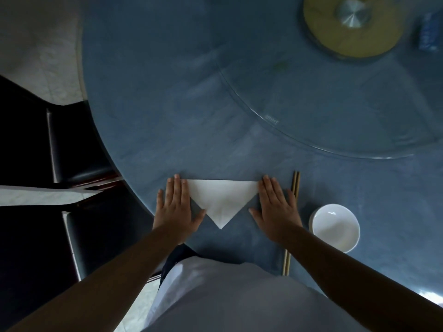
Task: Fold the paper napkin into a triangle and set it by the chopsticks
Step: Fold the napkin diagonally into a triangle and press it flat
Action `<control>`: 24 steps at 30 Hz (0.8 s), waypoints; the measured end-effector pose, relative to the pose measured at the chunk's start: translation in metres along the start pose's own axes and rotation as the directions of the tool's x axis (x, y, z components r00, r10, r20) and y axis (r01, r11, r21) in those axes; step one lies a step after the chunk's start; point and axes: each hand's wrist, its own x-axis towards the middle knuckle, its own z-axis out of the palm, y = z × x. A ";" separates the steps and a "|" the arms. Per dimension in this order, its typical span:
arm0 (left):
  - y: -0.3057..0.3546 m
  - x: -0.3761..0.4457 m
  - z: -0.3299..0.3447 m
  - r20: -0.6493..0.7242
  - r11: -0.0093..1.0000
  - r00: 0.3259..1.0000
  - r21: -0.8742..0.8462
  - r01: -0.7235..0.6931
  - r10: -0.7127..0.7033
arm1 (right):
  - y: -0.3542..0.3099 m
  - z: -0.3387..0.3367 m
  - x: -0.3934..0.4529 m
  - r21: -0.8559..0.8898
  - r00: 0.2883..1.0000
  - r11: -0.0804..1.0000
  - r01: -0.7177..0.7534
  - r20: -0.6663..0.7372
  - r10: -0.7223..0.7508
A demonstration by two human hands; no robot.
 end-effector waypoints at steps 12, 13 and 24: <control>-0.001 -0.016 0.000 -0.010 0.854 0.857 0.098 -0.512 0.515 | -0.036 0.000 -0.007 -0.029 0.928 0.928 0.370 0.054 -0.368; -0.002 -0.018 0.001 0.009 0.842 0.848 0.109 -0.528 0.530 | -0.034 0.001 -0.007 -0.039 0.922 0.922 0.385 0.059 -0.382; -0.030 -0.025 -0.009 0.011 0.959 0.962 0.078 -0.274 0.274 | 0.002 -0.008 -0.012 0.012 0.992 0.992 0.128 0.022 -0.128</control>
